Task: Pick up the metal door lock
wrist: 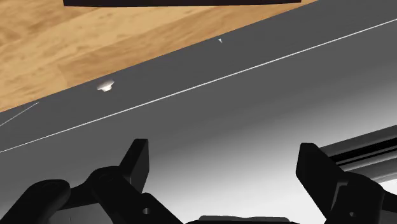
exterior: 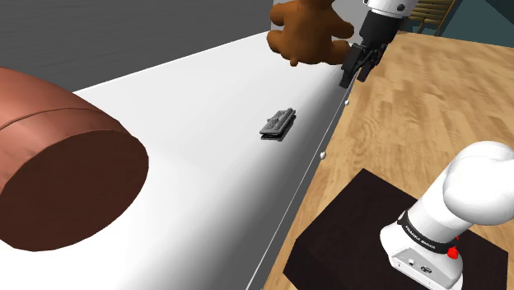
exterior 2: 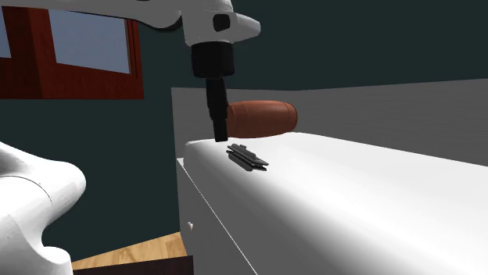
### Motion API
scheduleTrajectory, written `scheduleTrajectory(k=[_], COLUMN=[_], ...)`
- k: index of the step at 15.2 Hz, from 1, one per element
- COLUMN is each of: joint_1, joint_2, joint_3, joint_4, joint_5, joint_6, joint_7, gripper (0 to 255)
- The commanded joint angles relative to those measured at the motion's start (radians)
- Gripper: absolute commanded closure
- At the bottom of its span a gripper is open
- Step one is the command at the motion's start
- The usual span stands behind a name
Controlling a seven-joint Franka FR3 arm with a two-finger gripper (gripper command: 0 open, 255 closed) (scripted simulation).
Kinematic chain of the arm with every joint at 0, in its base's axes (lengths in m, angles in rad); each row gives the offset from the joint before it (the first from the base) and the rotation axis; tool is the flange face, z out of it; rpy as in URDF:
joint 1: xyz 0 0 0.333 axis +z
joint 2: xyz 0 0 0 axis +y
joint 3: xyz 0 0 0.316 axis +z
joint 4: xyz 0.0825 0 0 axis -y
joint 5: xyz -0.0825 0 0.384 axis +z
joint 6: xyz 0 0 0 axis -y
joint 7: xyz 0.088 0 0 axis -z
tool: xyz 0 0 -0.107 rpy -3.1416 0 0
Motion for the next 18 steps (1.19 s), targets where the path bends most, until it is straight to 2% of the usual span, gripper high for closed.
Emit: scheduleTrajectory(k=[1,9,14,18], joint_1=[0.0,-0.068,-0.111,-0.127], joint_2=[0.0,0.224,0.442,0.647], joint_3=[0.0,0.264,0.396,0.475], joint_4=[0.0,0.173,0.337,0.486], joint_5=[0.0,0.111,0.149,0.151], joint_6=[0.0,-0.113,-0.157,-0.176], joint_7=[0.0,0.563,0.922,1.212], gripper=[0,0,0,0])
